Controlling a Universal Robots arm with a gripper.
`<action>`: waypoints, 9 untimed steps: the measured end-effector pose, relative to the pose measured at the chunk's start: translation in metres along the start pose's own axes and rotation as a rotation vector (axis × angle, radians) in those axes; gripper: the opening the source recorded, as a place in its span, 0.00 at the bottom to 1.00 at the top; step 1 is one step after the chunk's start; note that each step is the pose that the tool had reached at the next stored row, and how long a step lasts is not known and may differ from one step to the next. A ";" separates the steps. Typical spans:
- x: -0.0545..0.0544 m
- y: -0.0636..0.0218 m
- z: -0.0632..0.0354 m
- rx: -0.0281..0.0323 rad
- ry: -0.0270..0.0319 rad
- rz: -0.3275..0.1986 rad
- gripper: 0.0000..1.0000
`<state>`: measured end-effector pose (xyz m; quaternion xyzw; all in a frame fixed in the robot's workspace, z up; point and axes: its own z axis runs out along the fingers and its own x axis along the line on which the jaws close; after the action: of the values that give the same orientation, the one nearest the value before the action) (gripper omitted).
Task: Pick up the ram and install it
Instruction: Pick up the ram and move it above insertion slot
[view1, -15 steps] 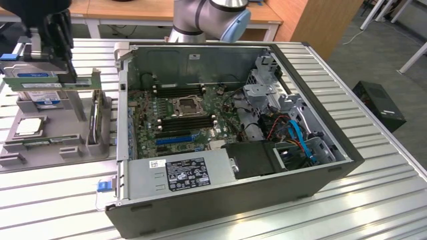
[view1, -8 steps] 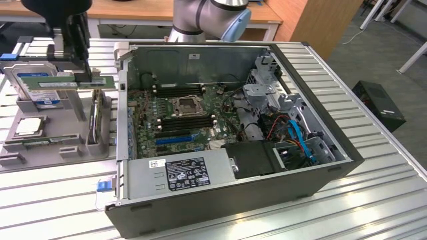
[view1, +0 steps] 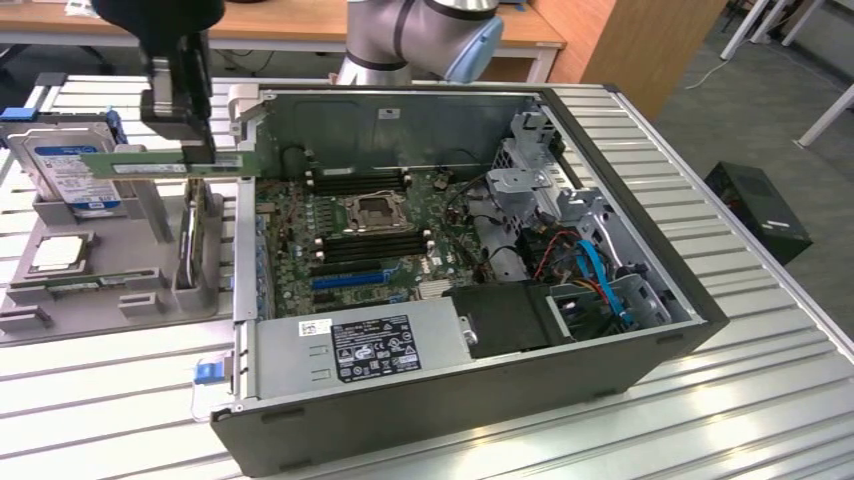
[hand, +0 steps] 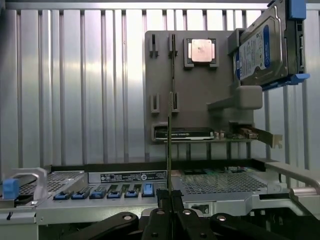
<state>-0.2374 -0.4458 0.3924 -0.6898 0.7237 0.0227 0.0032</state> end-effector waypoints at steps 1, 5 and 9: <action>0.000 -0.0032 -0.0001 0.0000 0.0001 0.000 0.12; -0.001 -0.0170 -0.0004 0.0000 0.0000 0.000 0.12; -0.001 -0.0309 -0.0008 -0.0002 0.0001 0.000 0.12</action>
<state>-0.2065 -0.4459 0.3924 -0.6899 0.7236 0.0227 0.0031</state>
